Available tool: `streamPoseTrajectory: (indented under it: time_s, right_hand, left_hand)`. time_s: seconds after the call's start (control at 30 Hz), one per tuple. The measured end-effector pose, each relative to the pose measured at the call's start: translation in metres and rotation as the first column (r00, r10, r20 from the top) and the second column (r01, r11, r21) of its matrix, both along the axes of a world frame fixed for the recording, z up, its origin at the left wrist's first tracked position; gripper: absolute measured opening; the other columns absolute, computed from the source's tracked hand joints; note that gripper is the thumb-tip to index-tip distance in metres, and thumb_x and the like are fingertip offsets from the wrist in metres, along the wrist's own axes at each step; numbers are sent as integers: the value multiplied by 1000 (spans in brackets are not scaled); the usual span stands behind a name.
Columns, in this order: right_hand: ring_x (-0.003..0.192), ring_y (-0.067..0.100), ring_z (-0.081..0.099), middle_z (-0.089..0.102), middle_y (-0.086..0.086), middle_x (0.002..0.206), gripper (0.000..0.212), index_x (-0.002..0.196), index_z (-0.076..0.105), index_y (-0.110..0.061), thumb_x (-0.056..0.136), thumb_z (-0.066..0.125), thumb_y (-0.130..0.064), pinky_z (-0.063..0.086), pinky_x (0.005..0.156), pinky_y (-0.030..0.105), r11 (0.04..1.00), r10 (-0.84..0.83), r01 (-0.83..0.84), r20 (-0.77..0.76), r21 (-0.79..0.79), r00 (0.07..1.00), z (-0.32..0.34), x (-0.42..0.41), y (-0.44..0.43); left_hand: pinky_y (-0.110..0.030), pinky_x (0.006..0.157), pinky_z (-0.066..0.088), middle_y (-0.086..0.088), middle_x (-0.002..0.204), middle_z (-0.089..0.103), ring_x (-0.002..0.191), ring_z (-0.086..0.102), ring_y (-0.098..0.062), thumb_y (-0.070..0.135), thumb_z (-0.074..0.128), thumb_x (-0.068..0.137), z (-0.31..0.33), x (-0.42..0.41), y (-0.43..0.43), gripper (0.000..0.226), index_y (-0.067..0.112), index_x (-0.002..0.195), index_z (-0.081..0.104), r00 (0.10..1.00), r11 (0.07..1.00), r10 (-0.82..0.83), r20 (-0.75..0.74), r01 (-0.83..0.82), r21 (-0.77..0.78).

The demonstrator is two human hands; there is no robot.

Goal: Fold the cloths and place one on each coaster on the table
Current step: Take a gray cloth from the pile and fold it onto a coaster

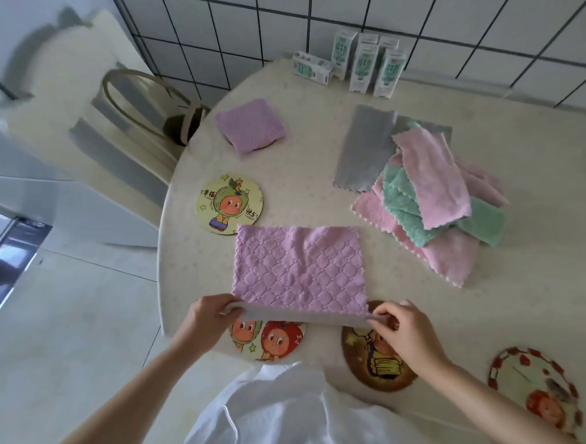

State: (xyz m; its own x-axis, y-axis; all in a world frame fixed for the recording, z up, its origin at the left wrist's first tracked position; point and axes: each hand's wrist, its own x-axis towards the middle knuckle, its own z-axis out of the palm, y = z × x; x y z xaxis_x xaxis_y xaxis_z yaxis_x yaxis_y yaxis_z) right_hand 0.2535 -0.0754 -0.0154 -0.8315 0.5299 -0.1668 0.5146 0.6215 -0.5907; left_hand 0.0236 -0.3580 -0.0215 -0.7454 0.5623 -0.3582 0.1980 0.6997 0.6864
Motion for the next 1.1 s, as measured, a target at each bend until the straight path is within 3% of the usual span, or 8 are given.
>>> streamPoseTrajectory:
  time_s: [0.07,0.23,0.37,0.47,0.67,0.83,0.97,1.1]
  right_hand:
    - [70,-1,59,62,-12,76,12,80,66,-24,76,77,-21,45,65,10,991,-72,69,-21,-112,997,1,-14,8]
    - [79,1,62,65,-11,83,10,87,63,-19,84,68,-10,48,66,7,880,-324,286,-38,-378,945,5,-58,26]
    - [72,16,66,70,2,76,11,80,66,-16,85,66,-7,56,72,29,748,-493,425,2,-509,870,-9,-92,41]
    - [77,20,66,70,3,80,10,81,68,-18,85,67,-9,56,75,32,702,-534,473,46,-533,844,-22,-110,52]
    - [77,20,65,67,0,81,6,88,66,-15,84,69,-11,58,74,38,645,-572,537,122,-543,811,-44,-134,73]
    - [73,21,62,64,-1,74,19,72,60,-23,85,68,-11,58,73,41,680,-542,537,151,-500,827,-52,-143,82]
    - [80,22,66,68,3,81,6,84,67,-14,81,72,-15,56,80,39,745,-504,509,135,-431,853,-61,-147,86]
    - [75,18,61,67,5,80,12,87,68,-6,82,71,-16,49,74,30,771,-496,504,130,-389,859,-62,-151,88]
  left_hand:
    - [-30,56,47,-5,68,68,61,61,-17,10,70,81,-2,-11,8,22,30,71,67,996,996,86,31,-86,-2]
    - [-22,51,40,-9,66,65,58,51,-19,9,66,84,-3,-35,35,9,5,77,71,964,965,257,61,-260,41]
    - [-32,65,52,-9,78,70,70,59,-22,13,65,85,-8,-52,57,7,14,82,71,900,910,400,173,-412,42]
    - [-25,60,47,-2,77,68,71,58,-20,16,65,86,-14,-64,72,7,17,87,71,852,870,475,220,-493,29]
    - [-36,74,54,1,81,68,71,60,-19,17,66,87,-22,-85,85,16,11,101,71,809,838,534,245,-545,-27]
    - [-31,66,51,-1,79,69,65,60,-17,19,68,85,-28,-98,91,17,11,99,71,788,820,560,256,-571,-38]
    - [-31,66,52,-3,80,69,65,61,-19,19,69,85,-33,-103,94,17,10,99,71,783,818,568,252,-572,-64]
    - [-31,64,54,-4,81,69,68,63,-23,19,68,85,-36,-105,96,16,9,98,71,773,806,585,247,-587,-73]
